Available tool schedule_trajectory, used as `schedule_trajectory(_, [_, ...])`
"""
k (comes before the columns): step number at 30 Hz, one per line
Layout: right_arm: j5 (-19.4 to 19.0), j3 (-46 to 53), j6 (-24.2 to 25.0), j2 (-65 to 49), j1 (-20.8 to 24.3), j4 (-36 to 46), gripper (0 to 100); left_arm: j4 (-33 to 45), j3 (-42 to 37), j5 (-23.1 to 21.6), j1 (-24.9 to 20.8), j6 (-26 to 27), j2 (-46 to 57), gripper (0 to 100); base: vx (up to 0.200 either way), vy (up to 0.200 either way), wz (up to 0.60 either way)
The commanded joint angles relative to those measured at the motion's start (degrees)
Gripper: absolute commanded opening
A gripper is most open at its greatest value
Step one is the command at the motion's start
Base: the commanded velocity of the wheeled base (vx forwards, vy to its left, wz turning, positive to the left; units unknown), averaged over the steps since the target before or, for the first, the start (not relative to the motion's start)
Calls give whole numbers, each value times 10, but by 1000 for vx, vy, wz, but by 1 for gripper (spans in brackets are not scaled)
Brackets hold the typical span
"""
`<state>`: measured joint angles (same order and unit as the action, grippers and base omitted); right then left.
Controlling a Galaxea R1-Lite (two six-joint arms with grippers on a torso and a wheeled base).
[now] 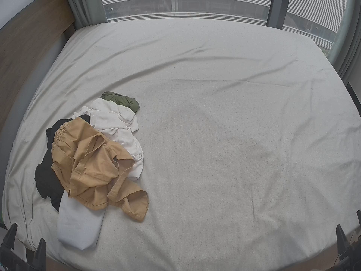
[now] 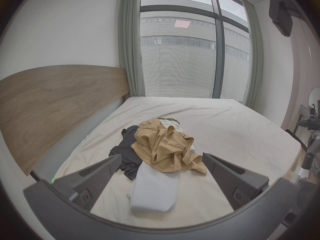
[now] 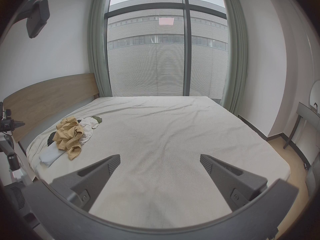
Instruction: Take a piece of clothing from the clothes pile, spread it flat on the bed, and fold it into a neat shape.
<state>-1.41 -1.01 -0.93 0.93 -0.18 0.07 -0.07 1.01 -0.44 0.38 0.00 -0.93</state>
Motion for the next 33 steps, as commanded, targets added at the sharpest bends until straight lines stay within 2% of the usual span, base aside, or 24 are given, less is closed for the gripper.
schedule_trajectory(1, [-3,9,-2,-2,0,0,100,0,-10,0,1,4,9,100,0,0,0])
schedule_trajectory(8, [-5,9,-5,-2,-1,-5,100,0,-10,0,1,1,8,100,0,0,0])
schedule_trajectory(10, [-7,3,-7,-8,-1,-26,100,0,-10,0,1,0,8,100,0,0,0])
schedule_trajectory(11, [-4,-21,-7,0,0,-82,100,-1,-10,0,1,0,8,100,0,0,0])
schedule_trajectory(13, [-3,-47,-7,34,3,-97,100,-1,-10,0,1,0,8,100,0,0,0])
schedule_trajectory(23, [-32,-62,-5,95,7,-99,100,-1,-10,0,0,1,8,100,0,0,0])
schedule_trajectory(33, [-52,-157,-2,227,66,-109,100,-1,-10,0,0,2,8,100,0,0,0])
